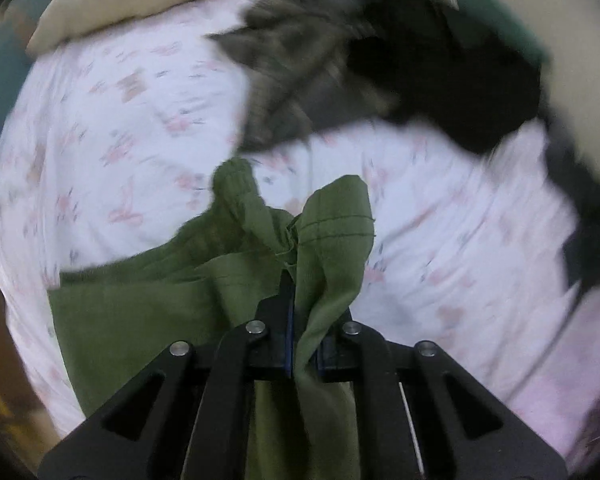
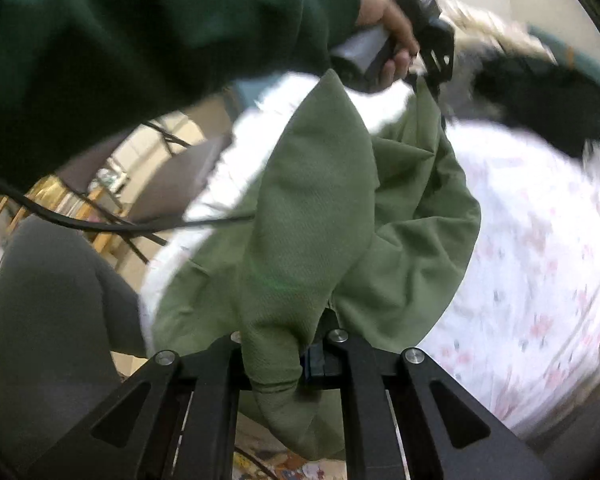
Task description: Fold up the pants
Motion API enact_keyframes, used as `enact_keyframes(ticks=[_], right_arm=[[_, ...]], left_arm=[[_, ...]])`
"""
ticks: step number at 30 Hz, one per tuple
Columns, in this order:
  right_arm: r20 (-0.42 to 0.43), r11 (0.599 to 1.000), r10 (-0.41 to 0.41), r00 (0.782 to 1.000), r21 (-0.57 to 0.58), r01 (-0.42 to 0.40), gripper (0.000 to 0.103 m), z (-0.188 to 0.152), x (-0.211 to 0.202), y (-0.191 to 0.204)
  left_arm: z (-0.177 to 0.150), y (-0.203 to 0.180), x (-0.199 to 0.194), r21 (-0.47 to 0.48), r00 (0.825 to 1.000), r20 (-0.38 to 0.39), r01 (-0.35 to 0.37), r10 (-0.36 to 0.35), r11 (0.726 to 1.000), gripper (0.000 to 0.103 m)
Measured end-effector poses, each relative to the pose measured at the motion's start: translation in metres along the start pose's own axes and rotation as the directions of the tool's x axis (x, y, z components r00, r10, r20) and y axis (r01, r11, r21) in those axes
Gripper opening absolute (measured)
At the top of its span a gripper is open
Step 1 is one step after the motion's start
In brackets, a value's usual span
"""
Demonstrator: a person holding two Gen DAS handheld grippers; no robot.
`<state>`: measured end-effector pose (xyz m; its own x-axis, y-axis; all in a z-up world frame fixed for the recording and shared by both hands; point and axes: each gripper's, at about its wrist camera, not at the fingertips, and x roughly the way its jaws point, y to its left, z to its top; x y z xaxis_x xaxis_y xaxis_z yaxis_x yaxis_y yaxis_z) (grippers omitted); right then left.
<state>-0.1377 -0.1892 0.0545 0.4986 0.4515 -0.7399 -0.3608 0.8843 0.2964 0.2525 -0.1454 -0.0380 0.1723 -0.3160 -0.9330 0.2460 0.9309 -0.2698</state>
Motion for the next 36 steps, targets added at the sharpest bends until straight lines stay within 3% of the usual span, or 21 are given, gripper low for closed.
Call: enact_keyframes(ticks=[3,8,12,15,16,19,21,23,24,26,27,29,31,33,35,36], right_arm=[[0.011,0.993,0.098,0.995,-0.069,-0.097,0.008,0.004,-0.002,0.023],[-0.053,0.955,0.175,0.983,-0.232,-0.183,0.008,0.012,0.014,0.066],[-0.224,0.878,0.207,0.952,-0.388,-0.282,0.008,0.017,0.054,0.104],[-0.382,0.839,0.203,0.902,-0.408,-0.361,0.009,0.014,0.099,0.118],[-0.425,0.839,0.195,0.884,-0.395,-0.375,0.009,0.011,0.113,0.118],[-0.535,0.850,0.145,0.832,-0.362,-0.381,0.013,-0.004,0.154,0.119],[-0.574,0.852,0.121,0.810,-0.358,-0.381,0.017,-0.014,0.163,0.119],[-0.590,0.857,0.142,0.795,-0.329,-0.397,0.027,-0.015,0.157,0.115],[-0.597,0.860,0.170,0.784,-0.299,-0.413,0.031,-0.013,0.153,0.112],[-0.593,0.861,0.248,0.766,-0.228,-0.455,0.050,-0.004,0.138,0.102],[-0.573,0.856,0.303,0.761,-0.187,-0.482,0.055,0.003,0.126,0.094],[-0.507,0.849,0.389,0.769,-0.128,-0.513,0.058,0.023,0.106,0.079],[-0.425,0.857,0.441,0.791,-0.062,-0.511,0.059,0.044,0.092,0.058],[-0.323,0.895,0.420,0.848,-0.004,-0.445,0.060,0.061,0.082,0.032],[-0.251,0.938,0.343,0.905,0.046,-0.342,0.060,0.075,0.082,0.004],[-0.232,0.948,0.319,0.919,0.073,-0.311,0.060,0.079,0.082,-0.007]], left_arm=[[-0.010,0.048,-0.028,-0.099,0.996,0.058,0.079,-0.073,0.992,0.005],[-0.045,0.143,-0.048,-0.216,0.986,0.130,0.132,-0.106,0.967,0.004],[-0.076,0.210,-0.037,-0.297,0.984,0.137,0.155,-0.118,0.942,0.004],[-0.096,0.245,-0.013,-0.358,0.980,0.118,0.191,-0.159,0.914,0.008],[-0.104,0.257,-0.001,-0.392,0.983,0.100,0.183,-0.156,0.901,0.012],[-0.115,0.277,0.017,-0.473,0.991,0.049,0.130,-0.121,0.871,0.057],[-0.111,0.277,0.005,-0.444,0.987,0.079,0.163,-0.143,0.881,0.058],[-0.106,0.272,-0.020,-0.385,0.982,0.135,0.172,-0.129,0.907,0.061],[-0.104,0.268,-0.036,-0.356,0.980,0.176,0.156,-0.097,0.922,0.062],[-0.102,0.259,-0.067,-0.294,0.957,0.286,0.129,-0.041,0.947,0.070],[-0.100,0.253,-0.077,-0.274,0.945,0.327,0.127,-0.032,0.953,0.072],[-0.094,0.246,-0.077,-0.263,0.939,0.338,0.156,-0.061,0.952,0.073],[-0.088,0.235,-0.051,-0.261,0.963,0.242,0.185,-0.121,0.948,0.073],[-0.085,0.222,-0.020,-0.265,0.982,0.149,0.149,-0.113,0.953,0.071],[-0.083,0.213,0.009,-0.261,0.992,0.097,0.099,-0.076,0.960,0.068],[-0.083,0.212,0.018,-0.262,0.993,0.093,0.095,-0.073,0.960,0.064]])
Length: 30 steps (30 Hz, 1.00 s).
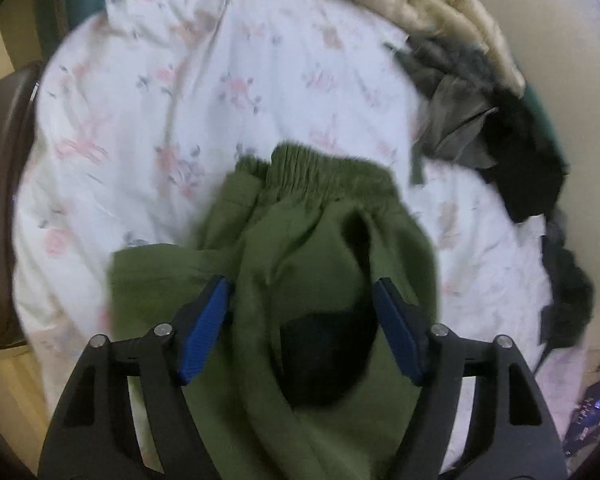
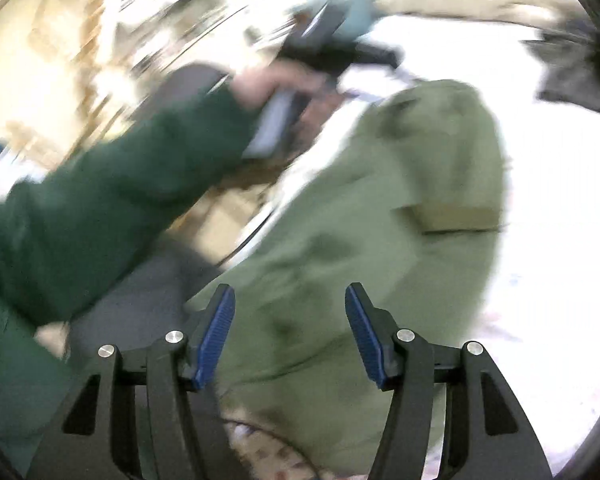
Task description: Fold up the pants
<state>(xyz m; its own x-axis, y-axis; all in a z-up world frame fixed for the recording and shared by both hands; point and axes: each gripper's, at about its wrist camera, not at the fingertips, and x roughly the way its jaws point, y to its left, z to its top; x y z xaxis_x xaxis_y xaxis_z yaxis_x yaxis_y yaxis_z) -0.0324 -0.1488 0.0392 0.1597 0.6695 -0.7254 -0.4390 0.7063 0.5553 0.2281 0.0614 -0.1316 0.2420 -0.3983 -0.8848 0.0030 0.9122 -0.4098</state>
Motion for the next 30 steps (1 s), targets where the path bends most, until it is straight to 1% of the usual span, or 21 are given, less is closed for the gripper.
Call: enact_keyframes(ticks=[1,2,3,4,5,7,9,11,13,15,17,19,21,22,23,24,26,27,28,29,30], right_arm=[[0.019,0.999,-0.015,1.000,0.037,0.015,0.060,-0.004,-0.004,-0.006],[0.037,0.997,-0.027,0.999,0.072,0.024,0.060,-0.005,-0.007,-0.014],[0.053,0.995,-0.039,0.998,0.099,0.034,0.060,-0.005,-0.007,-0.017],[0.065,0.992,-0.053,0.996,0.118,0.045,0.060,-0.008,-0.010,-0.023],[0.070,0.990,-0.068,0.995,0.132,0.058,0.060,-0.010,-0.008,-0.024],[0.067,0.984,-0.084,0.994,0.161,0.072,0.060,-0.017,-0.007,-0.028],[0.059,0.981,-0.091,0.994,0.178,0.080,0.060,-0.036,-0.008,-0.033],[0.047,0.980,-0.094,0.994,0.181,0.084,0.060,-0.039,-0.007,-0.042],[0.038,0.980,-0.093,0.995,0.181,0.084,0.060,-0.036,-0.003,-0.045],[0.035,0.981,-0.094,0.995,0.176,0.086,0.060,-0.033,-0.001,-0.042],[0.042,0.983,-0.088,0.995,0.165,0.080,0.060,-0.029,0.000,-0.037],[0.053,0.985,-0.086,0.995,0.151,0.078,0.060,-0.026,0.000,-0.030],[0.061,0.988,-0.088,0.994,0.134,0.079,0.060,-0.025,-0.002,-0.022],[0.061,0.988,-0.092,0.994,0.127,0.083,0.060,-0.026,-0.002,-0.020],[0.060,0.989,-0.100,0.993,0.119,0.092,0.060,-0.026,-0.002,-0.017],[0.061,0.989,-0.112,0.992,0.107,0.105,0.060,-0.028,-0.005,-0.013],[0.073,0.989,-0.123,0.990,0.087,0.117,0.060,-0.031,-0.012,-0.006],[0.079,0.990,-0.126,0.989,0.079,0.120,0.060,-0.033,-0.016,-0.004],[0.085,0.990,-0.127,0.988,0.074,0.121,0.060,-0.035,-0.019,-0.005],[0.090,0.990,-0.128,0.988,0.074,0.122,0.060,-0.035,-0.022,-0.008],[0.093,0.989,-0.128,0.987,0.081,0.120,0.060,-0.036,-0.025,-0.011]], left_arm=[[0.000,-0.002,0.008,0.006,1.000,-0.001,0.008,-0.008,1.000,0.051],[0.002,-0.004,0.013,0.021,1.000,-0.002,0.014,-0.014,1.000,0.029],[0.003,-0.007,0.015,0.045,1.000,0.003,0.013,-0.013,0.999,0.015],[0.004,-0.010,0.011,0.072,1.000,0.018,0.011,-0.012,0.997,0.004],[0.005,-0.011,0.005,0.086,0.999,0.036,0.026,-0.029,0.996,0.003],[0.007,-0.015,-0.018,0.103,0.992,0.072,0.092,-0.100,0.990,0.003],[0.005,-0.021,-0.044,0.123,0.987,0.113,0.102,-0.116,0.987,0.002],[0.004,-0.020,-0.069,0.119,0.979,0.149,0.120,-0.138,0.986,0.002],[0.005,-0.011,-0.087,0.099,0.976,0.190,0.085,-0.102,0.992,0.002],[0.008,0.010,-0.089,0.052,0.979,0.203,-0.005,-0.006,0.999,0.002],[0.010,0.035,-0.068,0.006,0.979,0.170,-0.115,0.112,0.993,0.003],[0.010,0.049,-0.043,-0.005,0.979,0.132,-0.154,0.153,0.988,0.005],[0.012,0.058,-0.024,-0.049,0.981,0.107,-0.159,0.163,0.986,0.007],[0.012,0.062,-0.018,-0.089,0.981,0.092,-0.160,0.168,0.983,0.011],[0.011,0.064,-0.016,-0.117,0.980,0.082,-0.170,0.180,0.979,0.022],[0.011,0.064,-0.019,-0.137,0.980,0.078,-0.173,0.184,0.975,0.028],[0.007,0.058,-0.031,-0.141,0.984,0.091,-0.141,0.154,0.980,0.048],[0.001,0.051,-0.047,-0.134,0.985,0.109,-0.116,0.131,0.984,0.052],[-0.005,0.046,-0.057,-0.125,0.986,0.117,-0.108,0.122,0.986,0.060],[-0.013,0.039,-0.069,-0.112,0.987,0.116,-0.102,0.115,0.988,0.063],[-0.023,0.033,-0.081,-0.103,0.989,0.105,-0.092,0.103,0.990,0.064]])
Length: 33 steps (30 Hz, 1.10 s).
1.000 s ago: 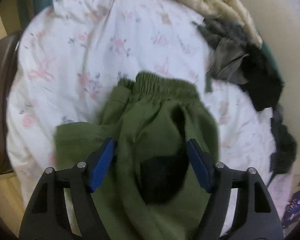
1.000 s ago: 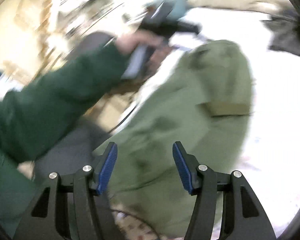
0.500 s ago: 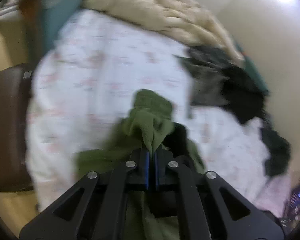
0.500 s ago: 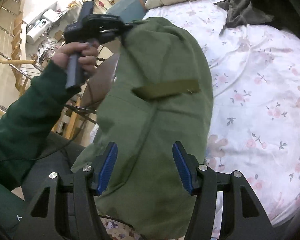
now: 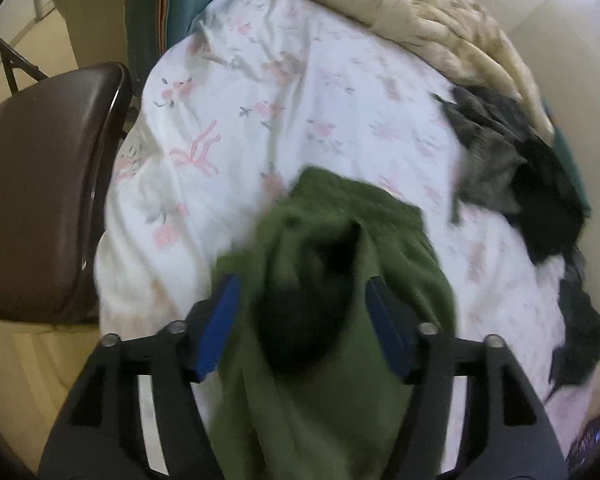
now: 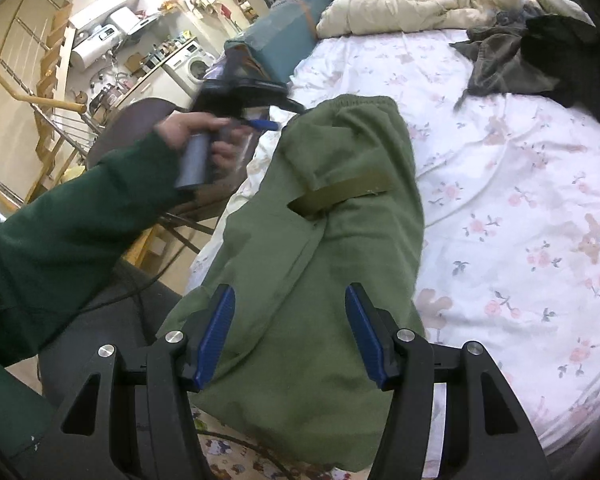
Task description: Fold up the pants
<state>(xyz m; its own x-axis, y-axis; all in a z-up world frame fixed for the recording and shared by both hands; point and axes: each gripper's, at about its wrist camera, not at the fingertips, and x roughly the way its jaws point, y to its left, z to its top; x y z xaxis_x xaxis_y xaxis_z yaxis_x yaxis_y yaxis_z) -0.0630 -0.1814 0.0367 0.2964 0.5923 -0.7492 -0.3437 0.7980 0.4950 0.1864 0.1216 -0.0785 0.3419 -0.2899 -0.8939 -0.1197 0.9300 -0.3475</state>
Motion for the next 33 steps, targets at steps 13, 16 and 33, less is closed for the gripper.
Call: enact_keyframes(ticks=[13,16,33], right_arm=[[0.052,0.946,0.083,0.995,0.308,-0.095,0.060,0.005,0.003,-0.079],[0.048,0.939,0.063,0.997,0.335,-0.075,0.060,0.000,0.001,-0.085],[0.031,0.937,0.052,0.998,0.345,-0.059,0.060,-0.002,-0.002,-0.087]], left_arm=[[-0.208,-0.023,-0.011,0.208,0.938,-0.331,0.176,-0.100,0.962,0.066],[-0.219,-0.034,-0.012,0.350,0.950,-0.308,0.167,-0.055,0.922,0.049],[-0.227,0.035,-0.073,0.049,0.927,-0.324,-0.184,0.190,0.982,0.054]])
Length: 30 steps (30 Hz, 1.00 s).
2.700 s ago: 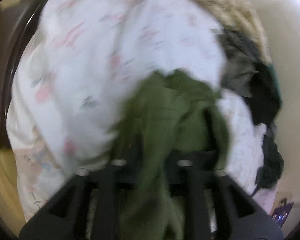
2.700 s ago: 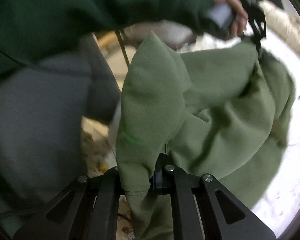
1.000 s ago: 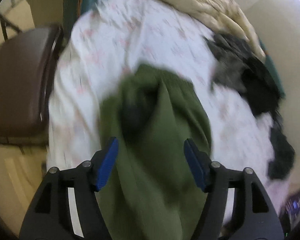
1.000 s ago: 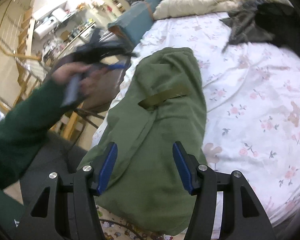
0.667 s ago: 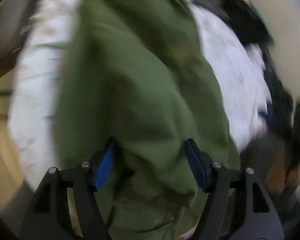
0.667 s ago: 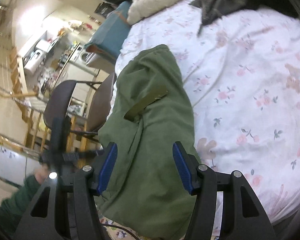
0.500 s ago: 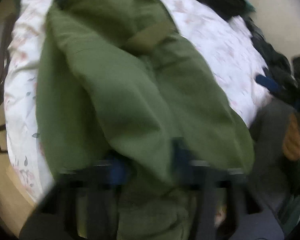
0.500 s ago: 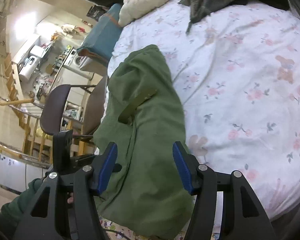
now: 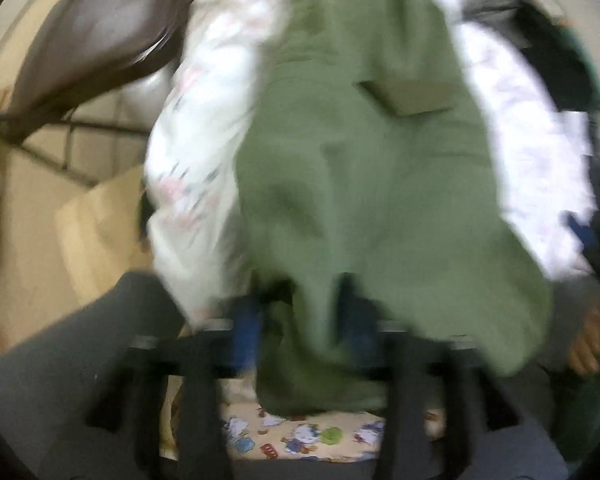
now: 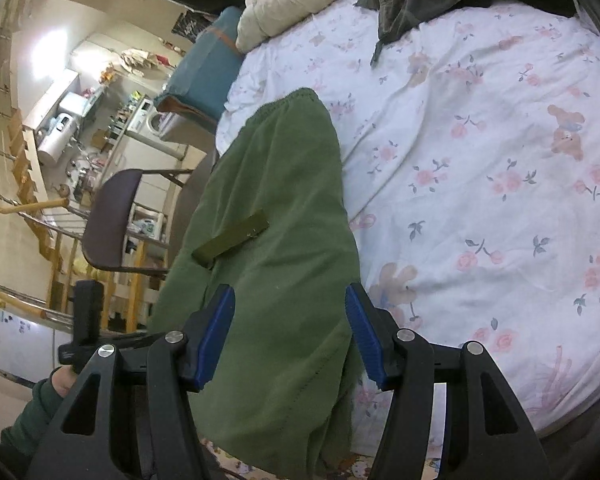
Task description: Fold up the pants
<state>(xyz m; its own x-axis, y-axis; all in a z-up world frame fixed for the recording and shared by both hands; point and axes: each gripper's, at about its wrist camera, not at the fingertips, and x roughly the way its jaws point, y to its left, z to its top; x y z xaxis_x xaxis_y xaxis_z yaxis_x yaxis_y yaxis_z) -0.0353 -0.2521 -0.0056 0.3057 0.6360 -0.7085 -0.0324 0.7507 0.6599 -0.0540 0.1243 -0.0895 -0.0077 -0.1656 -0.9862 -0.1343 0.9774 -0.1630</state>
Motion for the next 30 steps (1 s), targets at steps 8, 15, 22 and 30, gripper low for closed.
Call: enact_keyframes(ticks=[8,15,22,30], right_arm=[[-0.176,0.984,0.053,0.983,0.179,-0.021,0.084,-0.022,0.021,-0.030],[-0.487,0.963,-0.009,0.873,0.231,0.139,0.088,-0.077,0.097,-0.041],[-0.476,0.931,0.049,0.878,0.340,0.133,0.075,-0.106,0.114,-0.043],[-0.391,0.970,0.060,0.918,0.240,0.040,0.009,-0.099,0.078,-0.011]], left_arm=[[-0.046,0.020,-0.015,-0.263,0.982,0.116,0.174,-0.148,0.949,0.100],[-0.081,0.015,0.053,-0.445,0.988,-0.030,0.122,-0.151,0.887,0.100],[-0.081,-0.004,0.046,-0.370,0.984,0.069,0.178,-0.165,0.912,0.056],[-0.102,-0.002,-0.009,-0.271,0.943,0.177,0.322,-0.281,0.907,0.013]])
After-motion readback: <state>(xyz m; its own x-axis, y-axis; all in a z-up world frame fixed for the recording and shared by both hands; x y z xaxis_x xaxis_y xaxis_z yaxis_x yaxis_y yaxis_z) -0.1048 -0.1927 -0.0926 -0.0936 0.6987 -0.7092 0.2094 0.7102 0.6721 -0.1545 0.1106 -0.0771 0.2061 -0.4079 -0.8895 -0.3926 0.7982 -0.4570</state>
